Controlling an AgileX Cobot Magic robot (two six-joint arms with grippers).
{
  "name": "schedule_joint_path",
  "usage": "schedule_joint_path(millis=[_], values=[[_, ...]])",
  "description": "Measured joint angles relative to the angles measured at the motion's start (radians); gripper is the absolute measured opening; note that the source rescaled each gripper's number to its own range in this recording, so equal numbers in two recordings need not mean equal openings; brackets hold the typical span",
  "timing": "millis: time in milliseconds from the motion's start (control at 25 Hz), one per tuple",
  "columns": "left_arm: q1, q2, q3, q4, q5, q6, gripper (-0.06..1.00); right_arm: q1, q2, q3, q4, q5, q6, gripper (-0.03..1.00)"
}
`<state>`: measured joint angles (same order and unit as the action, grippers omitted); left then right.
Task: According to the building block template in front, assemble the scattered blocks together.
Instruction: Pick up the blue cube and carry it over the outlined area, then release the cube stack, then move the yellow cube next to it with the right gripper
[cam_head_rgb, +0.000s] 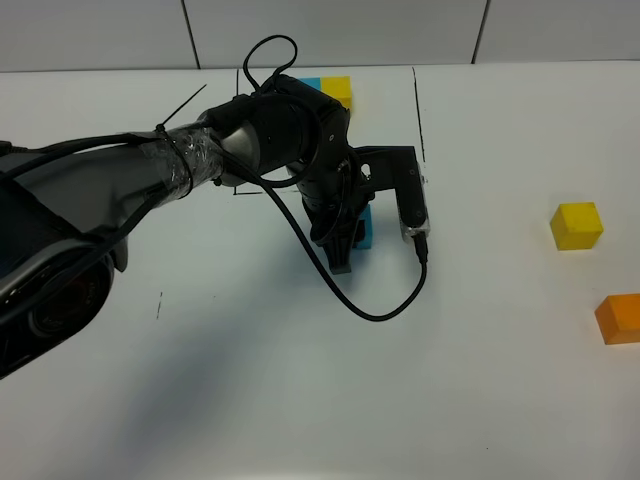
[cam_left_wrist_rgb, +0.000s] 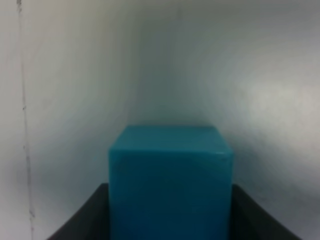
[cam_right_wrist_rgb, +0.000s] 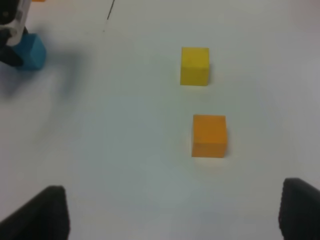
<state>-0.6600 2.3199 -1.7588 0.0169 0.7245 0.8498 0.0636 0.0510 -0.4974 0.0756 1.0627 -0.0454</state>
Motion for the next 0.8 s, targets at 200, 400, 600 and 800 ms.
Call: schedule_joint_path(millis=[200, 400, 600, 800], values=[[0.001, 0.019, 0.005, 0.005, -0.011, -0.001, 0.37, 0.000, 0.000, 0.000, 0.000, 0.000, 0.000, 0.73], [0.001, 0.010, 0.007, 0.021, -0.019, -0.002, 0.74, 0.000, 0.000, 0.000, 0.000, 0.000, 0.000, 0.73], [0.001, -0.059, 0.012, 0.024, -0.009, -0.042, 0.87, 0.000, 0.000, 0.000, 0.000, 0.000, 0.000, 0.73], [0.001, -0.166, 0.012, 0.036, 0.036, -0.145, 0.88, 0.000, 0.000, 0.000, 0.000, 0.000, 0.000, 0.73]])
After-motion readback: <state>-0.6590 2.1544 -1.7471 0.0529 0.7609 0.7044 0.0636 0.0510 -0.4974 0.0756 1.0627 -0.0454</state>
